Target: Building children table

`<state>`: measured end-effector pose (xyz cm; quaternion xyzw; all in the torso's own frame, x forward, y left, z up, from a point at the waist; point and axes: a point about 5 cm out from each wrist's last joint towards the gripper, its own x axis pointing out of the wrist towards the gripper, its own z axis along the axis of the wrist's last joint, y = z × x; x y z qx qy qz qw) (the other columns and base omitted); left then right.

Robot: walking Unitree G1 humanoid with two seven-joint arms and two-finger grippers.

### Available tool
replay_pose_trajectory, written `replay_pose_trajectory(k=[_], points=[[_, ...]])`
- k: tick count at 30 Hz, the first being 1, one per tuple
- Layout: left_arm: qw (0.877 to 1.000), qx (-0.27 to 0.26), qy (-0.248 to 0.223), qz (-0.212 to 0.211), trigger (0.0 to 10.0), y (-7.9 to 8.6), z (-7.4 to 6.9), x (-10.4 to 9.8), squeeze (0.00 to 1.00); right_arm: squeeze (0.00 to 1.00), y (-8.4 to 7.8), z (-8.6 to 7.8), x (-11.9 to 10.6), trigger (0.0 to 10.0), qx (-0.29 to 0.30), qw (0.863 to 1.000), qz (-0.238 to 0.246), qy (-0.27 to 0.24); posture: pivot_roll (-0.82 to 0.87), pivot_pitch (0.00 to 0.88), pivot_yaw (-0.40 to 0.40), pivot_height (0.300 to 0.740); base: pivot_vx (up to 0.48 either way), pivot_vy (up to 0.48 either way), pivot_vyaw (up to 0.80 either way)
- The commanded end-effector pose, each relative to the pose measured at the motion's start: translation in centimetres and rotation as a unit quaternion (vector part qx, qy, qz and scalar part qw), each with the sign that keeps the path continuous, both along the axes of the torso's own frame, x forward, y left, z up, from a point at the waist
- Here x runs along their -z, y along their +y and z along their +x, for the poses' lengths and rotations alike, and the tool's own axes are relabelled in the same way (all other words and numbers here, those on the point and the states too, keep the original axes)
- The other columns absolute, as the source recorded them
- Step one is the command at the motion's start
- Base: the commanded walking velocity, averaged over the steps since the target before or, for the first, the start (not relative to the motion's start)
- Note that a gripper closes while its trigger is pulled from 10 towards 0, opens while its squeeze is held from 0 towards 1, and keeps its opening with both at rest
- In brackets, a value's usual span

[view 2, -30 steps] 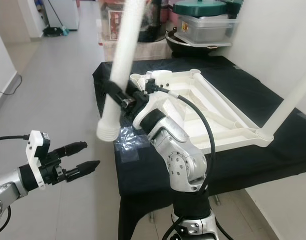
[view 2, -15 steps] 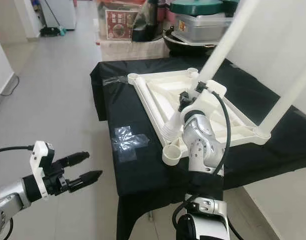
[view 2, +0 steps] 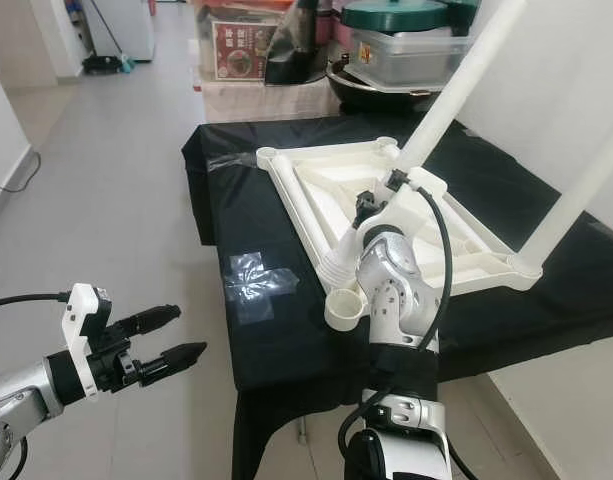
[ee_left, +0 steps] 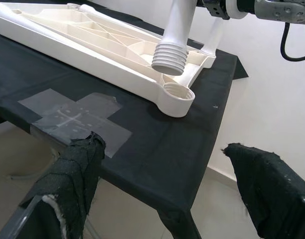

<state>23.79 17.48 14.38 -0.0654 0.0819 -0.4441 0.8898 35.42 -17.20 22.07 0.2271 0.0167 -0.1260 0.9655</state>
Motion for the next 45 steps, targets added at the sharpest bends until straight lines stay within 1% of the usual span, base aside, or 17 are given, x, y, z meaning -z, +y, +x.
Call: replay_pose_trajectory(k=[1, 12, 17, 20, 21, 22, 25, 30, 31, 35, 36, 37, 39, 41, 43, 44, 45], points=[[1.0, 0.004, 0.005, 0.006, 10.0, -0.4, -0.2, 0.3, 0.0, 0.0, 0.2, 0.1, -0.7, 0.0, 0.004, 1.0, 0.003, -0.01, 0.01, 0.0, -0.056, 0.74, 0.0, 0.0, 0.0], [1.0, 0.007, 0.006, 0.006, 10.0, -0.6, -0.2, 0.4, 0.0, 0.0, 0.4, 0.1, -0.8, 0.0, 0.001, 1.0, 0.006, -0.011, 0.0, 0.0, -0.058, 0.74, 0.0, 0.0, 0.0], [1.0, 0.008, 0.006, 0.006, 10.0, -0.6, -0.2, 0.4, 0.0, 0.0, 1.3, 0.2, -1.5, 0.0, -0.037, 0.998, 0.029, -0.043, 0.0, 0.0, -0.058, 0.74, 0.0, 0.0, 0.0], [1.0, 0.007, 0.006, 0.006, 10.0, -0.6, -0.2, 0.4, 0.0, 0.0, 4.3, -0.2, -3.5, 0.0, -0.167, 0.976, 0.061, -0.123, 0.0, 0.0, -0.06, 0.74, 0.0, 0.0, 0.0], [1.0, 0.007, 0.006, 0.006, 10.0, -0.6, -0.2, 0.4, 0.0, 0.0, 4.3, -0.2, -3.5, 0.0, -0.167, 0.976, 0.061, -0.123, 0.0, 0.0, -0.06, 0.74, 0.0, 0.0, 0.0], [1.0, 0.007, 0.006, 0.006, 10.0, -0.6, -0.2, 0.4, 0.0, 0.0, 4.9, -0.5, -3.9, 0.0, -0.195, 0.969, 0.066, -0.139, 0.0, 0.0, -0.06, 0.74, 0.0, 0.0, 0.0], [1.0, 0.01, 0.004, 0.004, 10.0, -0.5, -0.1, 0.2, 0.0, 0.0, 7.2, -1.9, -5.2, 0.0, -0.293, 0.934, 0.065, -0.193, 0.0, 0.0, -0.063, 0.74, 0.0, 0.0, 0.0], [1.0, 0.022, 0.005, 0.007, 10.0, -0.4, -0.1, 0.0, 0.0, 0.0, 8.3, -2.6, -5.6, 0.0, -0.329, 0.918, 0.048, -0.215, 0.0, 0.0, -0.064, 0.74, 0.0, 0.0, 0.0], [1.0, 0.019, -0.004, 0.015, 10.0, 0.0, 0.3, -0.3, 0.0, 0.0, 9.3, -3.5, -5.9, 0.0, -0.368, 0.9, 0.035, -0.232, 0.0, 0.0, -0.063, 0.74, 0.0, 0.0, 0.0], [1.0, 0.017, -0.007, 0.017, 10.0, 0.1, 0.5, -0.5, 0.0, 0.0, 9.6, -3.8, -6.0, 0.0, -0.381, 0.893, 0.03, -0.238, 0.0, 0.0, -0.063, 0.74, 0.0, 0.0, 0.0], [1.0, 0.014, -0.013, 0.019, 10.0, 0.3, 0.7, -0.6, 0.0, 0.0, 9.9, -4.2, -5.9, 0.0, -0.398, 0.884, 0.021, -0.243, -0.01, 0.0, -0.058, 0.74, 0.0, 0.0, 0.0], [1.0, 0.014, -0.013, 0.019, 10.0, 0.3, 0.7, -0.6, 0.0, 0.0, 9.9, -4.2, -5.9, 0.0, -0.398, 0.884, 0.021, -0.243, -0.01, 0.0, -0.058, 0.74, 0.0, 0.0, 0.0], [0.999, 0.001, -0.026, 0.02, 10.0, 0.7, 1.4, -1.1, 0.0, 0.0, 10.4, -4.8, -5.7, 0.0, -0.425, 0.871, 0.01, -0.248, -0.01, 0.0, -0.056, 0.74, 0.0, 0.0, 0.0], [0.999, -0.006, -0.031, 0.017, 10.0, 0.7, 1.7, -1.3, 0.0, 0.0, 10.5, -5.1, -5.6, 0.0, -0.436, 0.865, 0.007, -0.25, -0.01, 0.0, -0.056, 0.74, 0.0, 0.0, 0.0], [0.999, -0.009, -0.037, 0.013, 10.0, 0.6, 2.1, -1.5, 0.0, 0.0, 10.9, -5.7, -5.4, 0.0, -0.456, 0.853, 0.004, -0.254, -0.01, 0.0, -0.057, 0.74, 0.0, 0.0, 0.0], [0.999, -0.009, -0.037, 0.013, 10.0, 0.6, 2.1, -1.5, 0.0, 0.0, 10.9, -5.7, -5.4, 0.0, -0.456, 0.853, 0.004, -0.254, -0.01, 0.0, -0.057, 0.74, 0.0, 0.0, 0.0], [0.999, -0.009, -0.044, 0.01, 10.0, 0.0, 2.6, -1.6, 0.0, 0.0, 11.5, -6.2, -5.3, 0.0, -0.471, 0.844, 0.006, -0.254, -0.01, 0.0, -0.056, 0.74, 0.0, 0.0, 0.0]])
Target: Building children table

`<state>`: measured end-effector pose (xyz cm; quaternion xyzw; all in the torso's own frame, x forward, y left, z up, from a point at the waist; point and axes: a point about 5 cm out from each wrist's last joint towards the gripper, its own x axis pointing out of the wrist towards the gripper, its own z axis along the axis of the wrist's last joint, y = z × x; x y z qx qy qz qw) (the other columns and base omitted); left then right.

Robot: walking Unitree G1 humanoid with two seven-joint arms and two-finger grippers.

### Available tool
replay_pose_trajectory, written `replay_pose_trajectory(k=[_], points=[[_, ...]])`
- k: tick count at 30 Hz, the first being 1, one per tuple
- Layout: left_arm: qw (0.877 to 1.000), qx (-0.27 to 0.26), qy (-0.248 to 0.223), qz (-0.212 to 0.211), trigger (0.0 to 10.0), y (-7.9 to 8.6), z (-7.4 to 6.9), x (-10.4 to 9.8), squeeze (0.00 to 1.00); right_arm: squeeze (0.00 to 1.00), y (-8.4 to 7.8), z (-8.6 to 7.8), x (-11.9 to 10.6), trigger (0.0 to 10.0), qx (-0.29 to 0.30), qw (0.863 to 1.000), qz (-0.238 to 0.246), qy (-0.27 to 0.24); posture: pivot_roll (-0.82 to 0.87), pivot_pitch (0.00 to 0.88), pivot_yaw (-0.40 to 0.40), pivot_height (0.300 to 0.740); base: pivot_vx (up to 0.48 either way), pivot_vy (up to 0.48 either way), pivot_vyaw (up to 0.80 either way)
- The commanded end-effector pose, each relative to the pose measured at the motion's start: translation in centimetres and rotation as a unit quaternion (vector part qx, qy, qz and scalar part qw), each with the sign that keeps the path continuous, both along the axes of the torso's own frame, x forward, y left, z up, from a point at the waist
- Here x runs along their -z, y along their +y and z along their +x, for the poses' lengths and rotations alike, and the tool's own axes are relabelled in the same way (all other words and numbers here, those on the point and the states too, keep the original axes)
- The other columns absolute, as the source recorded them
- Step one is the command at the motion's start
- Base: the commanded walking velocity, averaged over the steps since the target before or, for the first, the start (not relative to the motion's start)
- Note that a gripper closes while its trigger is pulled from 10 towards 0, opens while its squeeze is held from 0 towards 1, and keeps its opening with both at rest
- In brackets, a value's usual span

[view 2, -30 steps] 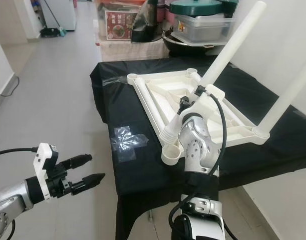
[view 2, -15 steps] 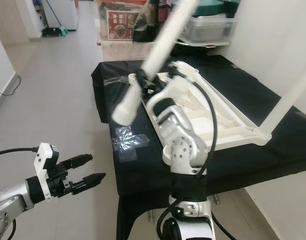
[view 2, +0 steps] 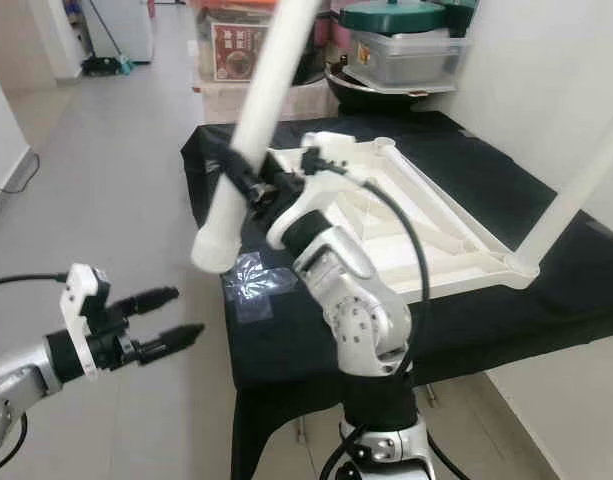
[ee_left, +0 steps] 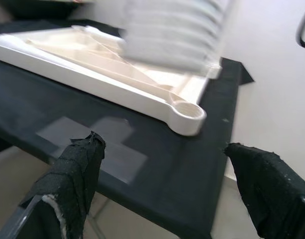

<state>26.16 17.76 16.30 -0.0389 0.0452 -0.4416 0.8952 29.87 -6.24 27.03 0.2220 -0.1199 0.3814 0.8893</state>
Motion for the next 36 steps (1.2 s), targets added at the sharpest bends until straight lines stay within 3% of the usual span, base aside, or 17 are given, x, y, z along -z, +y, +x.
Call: replay_pose_trajectory(k=[1, 7, 9, 14, 20, 25, 26, 27, 28, 29, 36], points=[[1.0, -0.004, -0.002, 0.001, 10.0, -0.5, 0.4, 0.4, 0.0, 0.0, 0.7, -0.7, -0.2, 0.0, -0.031, 0.999, 0.0, -0.01, -0.01, 0.0, -0.056, 0.74, 0.0, 0.0, 0.0], [1.0, -0.008, -0.014, -0.026, 10.0, -1.8, 2.0, -0.3, 0.0, 0.0, 1.4, -1.2, 0.0, 0.0, -0.047, 0.999, -0.001, -0.011, -0.02, 0.0, -0.057, 0.74, 0.0, 0.0, 0.0], [0.999, 0.026, -0.016, -0.034, 10.0, -3.4, 2.6, -0.6, 0.0, 0.0, 1.6, -1.3, 0.0, 0.0, -0.051, 0.999, -0.003, -0.012, -0.03, 0.0, -0.046, 0.74, 0.0, 0.0, 0.0], [0.998, 0.056, -0.019, -0.029, 10.0, -4.6, 3.1, -0.7, 0.0, 0.0, 1.6, -1.4, 0.1, 0.0, -0.051, 0.999, -0.006, -0.015, -0.04, 0.0, -0.037, 0.74, 0.0, 0.0, 0.0], [0.997, 0.06, -0.028, -0.029, 10.0, -4.9, 3.5, -1.1, 0.0, 0.0, 1.6, -1.5, 0.3, 0.0, -0.05, 0.999, -0.01, -0.013, -0.04, 0.0, -0.032, 0.74, 0.0, 0.0, 0.0], [0.998, 0.032, -0.041, -0.032, 10.0, -4.4, 3.9, -1.2, 0.0, 0.0, 1.7, -1.6, 0.4, 0.0, -0.051, 0.998, -0.014, -0.014, -0.03, 0.0, -0.035, 0.74, 0.0, 0.0, 0.0], [0.998, 0.025, -0.044, -0.032, 4.0, -4.3, 4.0, -1.2, 0.0, 0.0, 1.6, -1.6, 0.5, 0.0, -0.052, 0.998, -0.015, -0.014, -0.03, 0.0, -0.037, 0.74, 0.0, 0.0, 0.0], [0.998, 0.018, -0.049, -0.035, 1.5, -4.1, 4.1, -1.3, 0.0, 0.0, 1.6, -1.6, 0.5, 0.0, -0.052, 0.998, -0.016, -0.015, -0.03, 0.0, -0.037, 0.74, 0.0, 0.0, 0.0], [0.998, 0.018, -0.049, -0.035, 1.5, -4.1, 4.1, -1.3, 0.0, 0.0, 1.6, -1.6, 0.5, 0.0, -0.052, 0.998, -0.016, -0.015, -0.03, 0.0, -0.037, 0.74, 0.0, 0.0, 0.0], [0.998, 0.013, -0.052, -0.039, 0.0, -3.9, 4.1, -1.4, 0.0, 0.0, 1.7, -1.6, 0.5, 0.0, -0.053, 0.998, -0.017, -0.015, -0.03, 0.0, -0.037, 0.74, 0.0, 0.0, 0.0], [0.998, 0.013, -0.054, -0.042, 0.0, -3.6, 3.9, -1.3, 0.0, 0.0, 1.8, -1.6, 0.7, 0.0, -0.053, 0.998, -0.018, -0.013, -0.02, 0.0, -0.042, 0.74, 0.0, 0.0, 0.0]])
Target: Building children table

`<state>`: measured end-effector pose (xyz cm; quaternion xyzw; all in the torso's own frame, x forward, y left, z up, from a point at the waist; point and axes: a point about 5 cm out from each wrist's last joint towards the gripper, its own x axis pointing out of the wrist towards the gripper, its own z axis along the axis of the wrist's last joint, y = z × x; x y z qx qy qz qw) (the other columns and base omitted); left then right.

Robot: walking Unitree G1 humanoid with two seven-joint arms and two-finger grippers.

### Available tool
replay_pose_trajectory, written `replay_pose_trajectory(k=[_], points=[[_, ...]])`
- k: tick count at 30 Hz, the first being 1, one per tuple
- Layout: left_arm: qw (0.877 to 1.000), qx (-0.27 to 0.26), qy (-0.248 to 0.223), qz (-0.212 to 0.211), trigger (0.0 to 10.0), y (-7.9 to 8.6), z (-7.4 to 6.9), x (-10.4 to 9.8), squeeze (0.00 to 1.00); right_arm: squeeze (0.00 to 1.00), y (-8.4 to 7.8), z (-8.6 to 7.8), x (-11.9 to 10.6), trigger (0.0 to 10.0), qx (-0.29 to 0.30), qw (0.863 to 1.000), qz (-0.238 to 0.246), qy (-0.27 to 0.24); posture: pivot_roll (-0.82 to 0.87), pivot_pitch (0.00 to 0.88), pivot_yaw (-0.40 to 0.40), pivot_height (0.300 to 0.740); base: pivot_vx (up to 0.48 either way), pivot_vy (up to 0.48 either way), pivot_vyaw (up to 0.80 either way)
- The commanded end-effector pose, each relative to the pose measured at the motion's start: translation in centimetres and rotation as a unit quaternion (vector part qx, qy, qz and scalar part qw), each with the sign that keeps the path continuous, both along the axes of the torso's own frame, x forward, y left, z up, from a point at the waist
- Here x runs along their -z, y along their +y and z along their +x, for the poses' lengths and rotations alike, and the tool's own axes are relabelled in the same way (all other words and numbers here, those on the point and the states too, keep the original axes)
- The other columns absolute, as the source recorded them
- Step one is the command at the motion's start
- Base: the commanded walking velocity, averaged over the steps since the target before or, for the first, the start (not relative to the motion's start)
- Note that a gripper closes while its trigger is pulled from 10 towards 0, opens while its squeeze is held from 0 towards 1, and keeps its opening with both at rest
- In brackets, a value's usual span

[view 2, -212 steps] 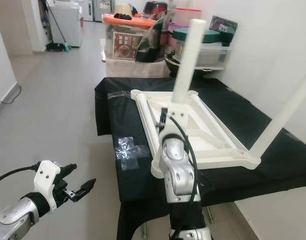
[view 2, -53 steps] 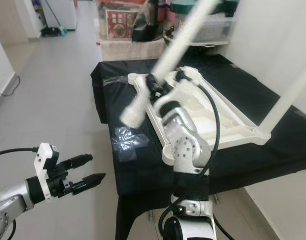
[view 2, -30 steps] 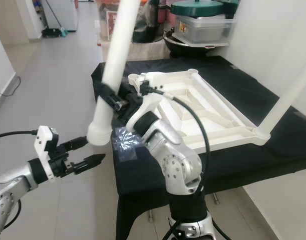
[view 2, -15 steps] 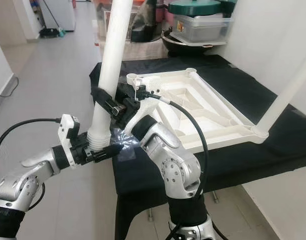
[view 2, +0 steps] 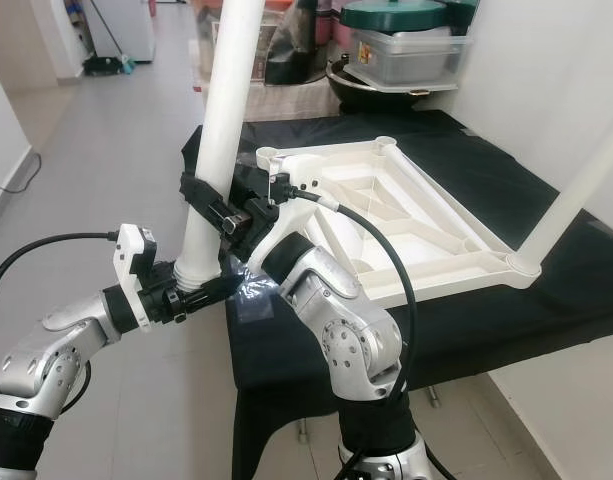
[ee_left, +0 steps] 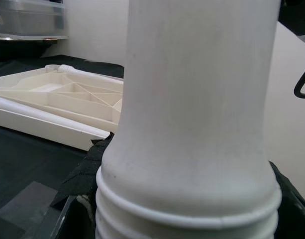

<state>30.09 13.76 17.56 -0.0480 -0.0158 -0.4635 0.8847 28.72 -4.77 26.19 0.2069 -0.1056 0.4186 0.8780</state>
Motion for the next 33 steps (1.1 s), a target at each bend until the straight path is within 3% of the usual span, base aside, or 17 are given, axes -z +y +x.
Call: replay_pose_trajectory(k=[1, 2, 3, 4, 5, 6, 7, 12, 13, 14, 22, 27, 28, 33], points=[[1.0, -0.008, -0.003, -0.006, 0.0, 0.4, -0.1, 0.0, 0.0, 0.0, 0.3, -0.4, -0.2, 0.0, -0.015, 1.0, 0.003, -0.01, -0.02, 0.0, -0.042, 0.74, 0.0, 0.0, 0.0], [1.0, -0.004, -0.001, 0.0, 0.0, 0.3, -0.2, 0.1, 0.0, 0.0, 0.3, -0.3, -0.2, 0.0, -0.013, 1.0, 0.002, -0.009, -0.02, 0.0, -0.04, 0.74, 0.0, 0.0, 0.0], [1.0, 0.001, 0.002, 0.009, 0.0, 0.2, -0.3, 0.3, 0.0, 0.0, 0.3, -0.1, -0.1, 1.8, -0.006, 1.0, -0.004, -0.004, -0.02, 0.0, -0.04, 0.74, 0.0, 0.0, 0.0], [1.0, 0.004, 0.003, 0.015, 0.0, 0.1, -0.4, 0.5, 0.0, 0.0, 0.2, 0.0, 0.0, 1.8, 0.0, 1.0, -0.008, 0.0, -0.02, 0.0, -0.04, 0.74, 0.0, 0.0, 0.0], [1.0, 0.009, 0.004, 0.021, 2.2, 0.0, -0.5, 0.6, 0.0, 0.0, 0.1, 0.4, 0.0, 10.0, 0.012, 1.0, -0.008, 0.01, -0.02, 0.0, -0.04, 0.74, 0.0, 0.0, 0.0], [1.0, 0.009, 0.004, 0.021, 2.2, 0.0, -0.5, 0.6, 0.0, 0.0, 0.1, 0.4, 0.0, 10.0, 0.012, 1.0, -0.008, 0.01, -0.02, 0.0, -0.04, 0.74, 0.0, 0.0, 0.0], [0.999, 0.015, 0.004, 0.029, 9.4, -0.2, -0.6, 0.8, 0.0, 1.0, -0.4, 1.0, -0.1, 10.0, 0.027, 0.999, 0.014, 0.026, -0.02, 0.0, -0.039, 0.74, 0.0, 0.0, 0.0], [0.999, 0.018, 0.001, 0.042, 10.0, -0.3, -0.8, 1.0, 0.0, 1.0, -0.6, 1.3, -0.2, 10.0, 0.036, 0.998, 0.026, 0.034, -0.02, 0.0, -0.039, 0.74, 0.0, 0.0, 0.0], [0.998, 0.021, -0.004, 0.06, 10.0, -0.3, -0.9, 1.2, 0.0, 0.91, -0.5, 1.4, 0.0, 10.0, 0.038, 0.998, 0.023, 0.042, -0.02, 0.0, -0.04, 0.74, 0.0, 0.0, 0.0], [0.997, 0.021, -0.004, 0.072, 10.0, -0.3, -1.0, 1.4, 0.0, 0.0, -0.4, 1.4, 0.1, 10.0, 0.037, 0.998, 0.021, 0.044, -0.02, 0.0, -0.04, 0.74, 0.0, 0.0, 0.0], [0.992, 0.028, -0.019, 0.121, 10.0, 0.3, -1.5, 2.1, 0.0, 0.0, 0.6, 0.9, 0.9, 10.0, -0.017, 0.995, 0.039, 0.085, -0.01, 0.0, -0.043, 0.74, 0.0, 0.0, 0.0], [0.991, 0.031, -0.018, 0.127, 10.0, 0.6, -1.6, 2.1, 0.0, 0.0, 0.8, 0.8, 1.5, 10.0, -0.026, 0.995, 0.033, 0.094, -0.01, 0.0, -0.043, 0.74, 0.0, 0.0, 0.0], [0.991, 0.03, -0.018, 0.132, 10.0, 0.8, -1.7, 2.2, 0.0, 0.0, 0.8, 0.7, 1.7, 0.0, -0.03, 0.994, 0.033, 0.097, 0.0, 0.0, -0.044, 0.74, 0.0, 0.0, 0.0], [0.99, 0.031, -0.019, 0.138, 10.0, 1.0, -1.8, 2.4, 0.0, 0.0, 0.8, 0.7, 2.0, 0.0, -0.027, 0.994, 0.029, 0.098, 0.0, 0.0, -0.042, 0.74, 0.0, 0.0, 0.0]])
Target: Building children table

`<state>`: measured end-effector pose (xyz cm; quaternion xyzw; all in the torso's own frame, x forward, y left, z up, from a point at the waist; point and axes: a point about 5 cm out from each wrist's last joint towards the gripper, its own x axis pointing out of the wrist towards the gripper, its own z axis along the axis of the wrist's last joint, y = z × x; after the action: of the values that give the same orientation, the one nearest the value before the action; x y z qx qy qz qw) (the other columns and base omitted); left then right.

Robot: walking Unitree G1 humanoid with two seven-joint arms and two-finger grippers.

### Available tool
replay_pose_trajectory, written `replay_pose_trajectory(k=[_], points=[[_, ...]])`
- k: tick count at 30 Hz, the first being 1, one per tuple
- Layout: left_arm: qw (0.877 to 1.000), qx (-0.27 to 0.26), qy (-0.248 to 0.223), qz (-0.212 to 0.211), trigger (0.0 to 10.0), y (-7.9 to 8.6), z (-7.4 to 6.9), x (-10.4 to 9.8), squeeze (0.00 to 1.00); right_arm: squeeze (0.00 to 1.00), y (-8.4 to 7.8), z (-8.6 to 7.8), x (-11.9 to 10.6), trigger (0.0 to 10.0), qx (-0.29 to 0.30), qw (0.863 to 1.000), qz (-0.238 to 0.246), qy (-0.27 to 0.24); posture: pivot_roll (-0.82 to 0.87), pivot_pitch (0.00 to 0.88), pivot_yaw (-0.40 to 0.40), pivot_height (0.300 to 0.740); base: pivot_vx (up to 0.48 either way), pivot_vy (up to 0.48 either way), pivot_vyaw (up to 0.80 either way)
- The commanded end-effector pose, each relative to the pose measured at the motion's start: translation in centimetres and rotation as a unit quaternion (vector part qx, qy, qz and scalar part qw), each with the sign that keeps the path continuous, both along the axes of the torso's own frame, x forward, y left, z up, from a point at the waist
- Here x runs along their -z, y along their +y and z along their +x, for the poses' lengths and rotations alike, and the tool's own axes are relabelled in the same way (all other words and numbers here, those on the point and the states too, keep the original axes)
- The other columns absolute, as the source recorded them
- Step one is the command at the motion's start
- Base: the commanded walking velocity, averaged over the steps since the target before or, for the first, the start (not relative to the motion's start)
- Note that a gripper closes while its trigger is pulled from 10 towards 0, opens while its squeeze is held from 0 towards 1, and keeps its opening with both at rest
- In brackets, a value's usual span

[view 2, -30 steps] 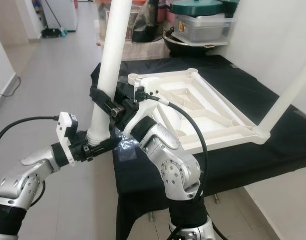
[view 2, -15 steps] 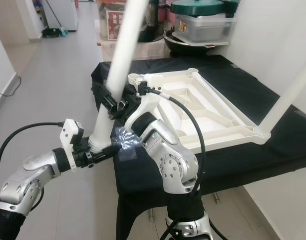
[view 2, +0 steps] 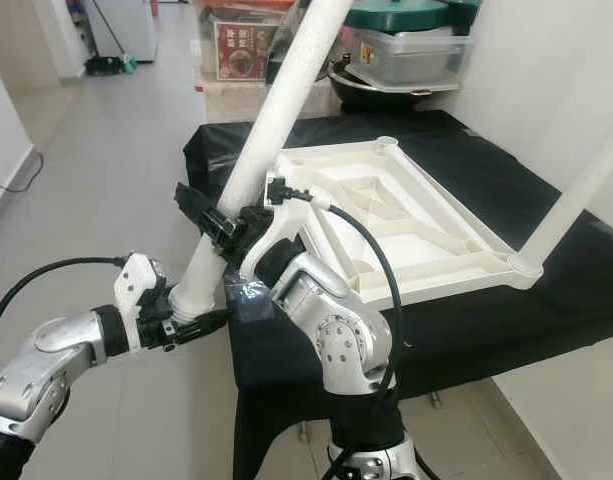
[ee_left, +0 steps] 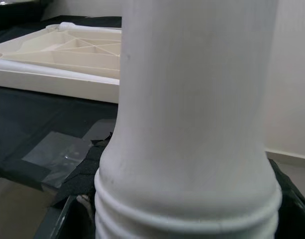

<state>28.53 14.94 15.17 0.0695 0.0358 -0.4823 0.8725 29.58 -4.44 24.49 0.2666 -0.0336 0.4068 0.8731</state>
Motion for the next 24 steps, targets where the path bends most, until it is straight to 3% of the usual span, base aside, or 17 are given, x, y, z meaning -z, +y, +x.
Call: replay_pose_trajectory(k=[1, 6, 7, 10, 11, 15, 21, 24], points=[[1.0, 0.009, -0.009, 0.011, 10.0, -0.1, -0.3, 0.0, 0.0, 0.0, 0.4, -0.1, 0.4, 0.0, -0.011, 1.0, 0.005, 0.008, 0.0, 0.0, -0.042, 0.74, 0.0, 0.0, 0.0], [1.0, 0.013, -0.02, 0.02, 10.0, -0.3, -0.3, 0.1, 0.0, 0.0, 0.1, 0.0, 0.4, 0.0, 0.0, 1.0, 0.005, 0.011, 0.0, 0.0, -0.042, 0.74, 0.0, 0.0, 0.0], [1.0, 0.012, -0.016, 0.019, 10.0, -0.3, -0.3, 0.4, 0.63, 0.0, -0.1, 0.1, 0.3, 0.0, 0.005, 1.0, 0.005, 0.009, 0.0, 0.0, -0.042, 0.74, 0.0, 0.0, 0.0], [1.0, 0.008, -0.012, 0.015, 10.0, -0.2, -0.3, 0.5, 0.63, 0.0, -0.2, 0.2, 0.3, 0.0, 0.008, 1.0, 0.005, 0.008, 0.0, 0.0, -0.042, 0.74, 0.0, 0.0, 0.0], [1.0, 0.005, -0.011, 0.013, 10.0, -0.1, -0.2, 0.5, 1.0, 0.0, -0.4, 0.3, 0.2, 0.0, 0.011, 1.0, 0.005, 0.006, -0.01, 0.0, -0.042, 0.74, 0.0, 0.0, 0.0], [1.0, 0.001, -0.009, 0.011, 10.0, 0.1, -0.2, 0.5, 1.0, 0.0, -0.7, 0.5, 0.1, 0.0, 0.017, 1.0, 0.005, 0.003, -0.01, 0.0, -0.042, 0.74, 0.0, 0.0, 0.0], [0.999, -0.049, -0.006, -0.001, 10.0, 1.2, -0.4, 0.7, 1.0, 0.0, -3.5, 2.0, -1.0, 0.0, 0.066, 0.997, -0.012, -0.027, -0.01, 0.0, -0.045, 0.74, 0.0, 0.0, 0.0], [0.999, -0.054, -0.004, -0.002, 10.0, 1.3, -0.6, 0.7, 1.0, 0.0, -4.1, 2.2, -1.2, 0.0, 0.074, 0.997, -0.018, -0.033, -0.01, 0.0, -0.046, 0.74, 0.0, 0.0, 0.0]])
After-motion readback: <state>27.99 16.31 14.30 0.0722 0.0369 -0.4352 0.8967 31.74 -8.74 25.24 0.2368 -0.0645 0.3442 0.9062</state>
